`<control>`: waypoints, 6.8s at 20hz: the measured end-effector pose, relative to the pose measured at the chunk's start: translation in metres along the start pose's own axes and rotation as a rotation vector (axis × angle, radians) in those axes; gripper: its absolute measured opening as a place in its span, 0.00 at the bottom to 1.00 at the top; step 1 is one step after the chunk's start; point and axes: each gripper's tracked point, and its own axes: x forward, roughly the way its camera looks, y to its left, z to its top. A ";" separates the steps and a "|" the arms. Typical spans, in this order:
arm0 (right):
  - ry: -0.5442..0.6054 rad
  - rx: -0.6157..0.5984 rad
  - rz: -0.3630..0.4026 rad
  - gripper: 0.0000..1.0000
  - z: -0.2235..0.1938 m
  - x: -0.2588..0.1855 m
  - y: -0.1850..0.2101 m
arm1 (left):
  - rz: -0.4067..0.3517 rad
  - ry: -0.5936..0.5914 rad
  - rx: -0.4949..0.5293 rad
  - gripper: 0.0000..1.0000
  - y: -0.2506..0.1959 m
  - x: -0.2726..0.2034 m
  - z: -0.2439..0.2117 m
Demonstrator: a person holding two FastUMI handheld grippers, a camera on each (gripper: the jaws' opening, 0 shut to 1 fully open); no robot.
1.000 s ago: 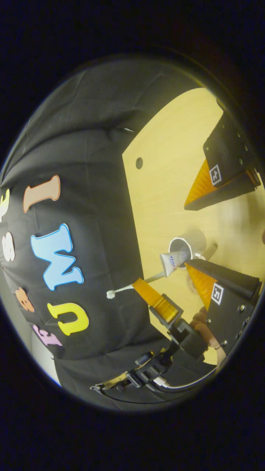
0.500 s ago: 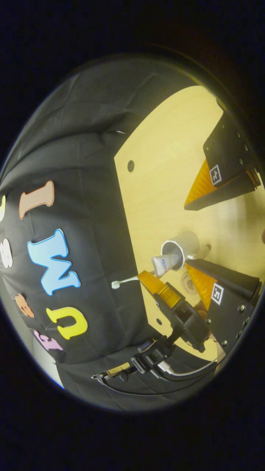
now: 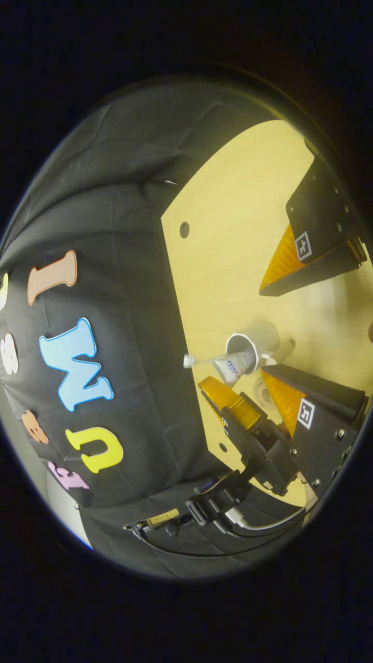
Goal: Put the toothbrush and toothpaste on the desktop into the cup, then pick up the cup and place it on the coaster on the desktop.
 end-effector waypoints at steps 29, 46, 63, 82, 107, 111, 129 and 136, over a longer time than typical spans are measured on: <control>0.423 -0.137 -0.144 0.81 -0.049 0.082 0.035 | 0.190 0.072 0.117 0.96 0.054 -0.150 0.026; 0.670 -0.161 -0.237 0.81 -0.080 0.133 0.020 | 0.169 0.152 0.073 0.97 0.077 -0.152 0.001; 0.738 -0.120 -0.204 0.32 -0.090 0.142 0.021 | 0.191 0.178 0.052 0.96 0.077 -0.149 -0.009; 0.706 -0.253 -0.067 0.32 -0.085 0.147 0.112 | 0.285 0.145 0.049 0.97 0.107 -0.206 0.002; 0.739 -0.270 0.085 0.53 -0.086 0.135 0.161 | 0.373 0.118 0.048 0.96 0.128 -0.223 0.011; 0.648 -0.234 0.126 0.59 -0.062 0.098 0.153 | 0.378 0.102 0.062 0.96 0.113 -0.222 0.019; -0.332 -0.344 -0.126 0.84 0.088 -0.084 0.019 | 0.272 -0.119 0.139 0.99 -0.028 -0.199 0.115; -0.533 -0.369 -0.157 0.86 0.106 -0.125 0.002 | 0.302 -0.192 0.170 0.96 -0.060 -0.221 0.131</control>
